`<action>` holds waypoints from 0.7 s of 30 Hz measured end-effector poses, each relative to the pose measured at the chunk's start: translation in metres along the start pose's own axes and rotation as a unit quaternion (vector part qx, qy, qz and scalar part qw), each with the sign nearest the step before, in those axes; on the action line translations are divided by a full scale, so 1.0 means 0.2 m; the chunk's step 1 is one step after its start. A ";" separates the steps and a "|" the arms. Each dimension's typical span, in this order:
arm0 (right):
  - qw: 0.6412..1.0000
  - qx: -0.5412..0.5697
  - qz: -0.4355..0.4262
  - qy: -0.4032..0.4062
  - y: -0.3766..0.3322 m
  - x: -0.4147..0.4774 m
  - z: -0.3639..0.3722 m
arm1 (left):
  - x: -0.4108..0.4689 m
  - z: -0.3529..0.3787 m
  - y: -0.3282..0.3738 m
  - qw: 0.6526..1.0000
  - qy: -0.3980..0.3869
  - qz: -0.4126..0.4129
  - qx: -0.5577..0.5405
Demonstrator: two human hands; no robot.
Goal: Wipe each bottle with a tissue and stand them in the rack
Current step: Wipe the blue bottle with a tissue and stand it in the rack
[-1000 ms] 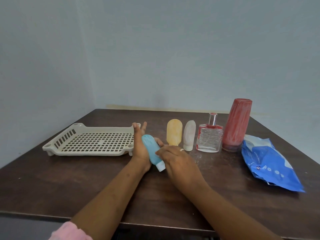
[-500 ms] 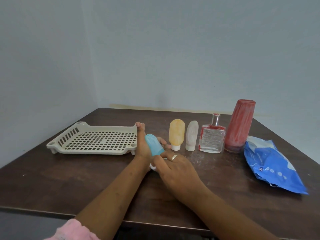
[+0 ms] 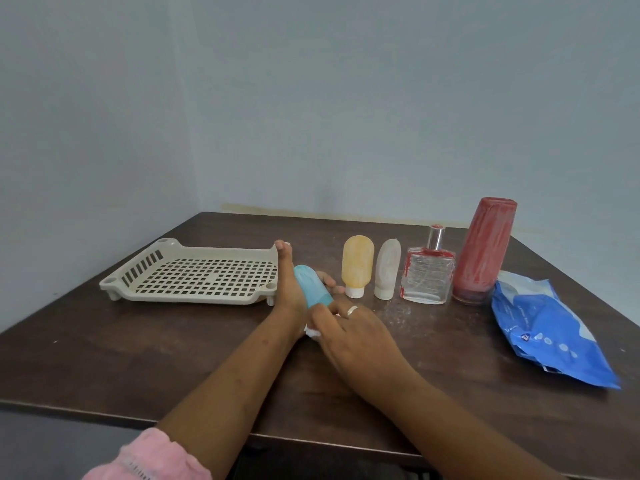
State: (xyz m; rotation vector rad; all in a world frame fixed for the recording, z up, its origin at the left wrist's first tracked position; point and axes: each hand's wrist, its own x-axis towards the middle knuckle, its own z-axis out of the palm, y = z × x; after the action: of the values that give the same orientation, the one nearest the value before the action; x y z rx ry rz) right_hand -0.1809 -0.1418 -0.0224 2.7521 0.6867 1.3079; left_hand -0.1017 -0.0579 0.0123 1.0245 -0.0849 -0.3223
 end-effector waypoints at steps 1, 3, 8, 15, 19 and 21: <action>1.000 0.006 0.007 0.001 0.01 0.00 0.01 | 0.00 0.00 0.00 1.000 0.001 0.003 0.002; 1.000 0.012 0.028 0.007 0.02 0.01 0.02 | 0.02 0.00 0.00 1.000 0.015 0.020 -0.006; 0.998 0.022 0.049 0.017 0.01 0.02 0.01 | 0.05 -0.03 -0.02 0.999 0.030 0.018 -0.039; 0.957 0.212 0.197 -0.008 0.09 0.03 0.04 | 0.08 -0.05 -0.04 0.999 0.018 0.040 -0.004; 0.895 0.315 0.316 0.020 0.15 0.03 0.06 | 0.08 -0.05 -0.04 0.999 0.005 0.046 0.005; 0.882 0.319 0.346 0.009 0.16 0.03 0.05 | 0.08 -0.05 -0.05 0.999 -0.011 0.049 0.006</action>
State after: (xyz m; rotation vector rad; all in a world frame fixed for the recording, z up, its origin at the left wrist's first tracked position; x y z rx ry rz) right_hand -0.1568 -0.1662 -0.0181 3.7661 0.1017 1.3700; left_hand -0.0857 -0.0592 -0.0023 1.0255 -0.1575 -0.2445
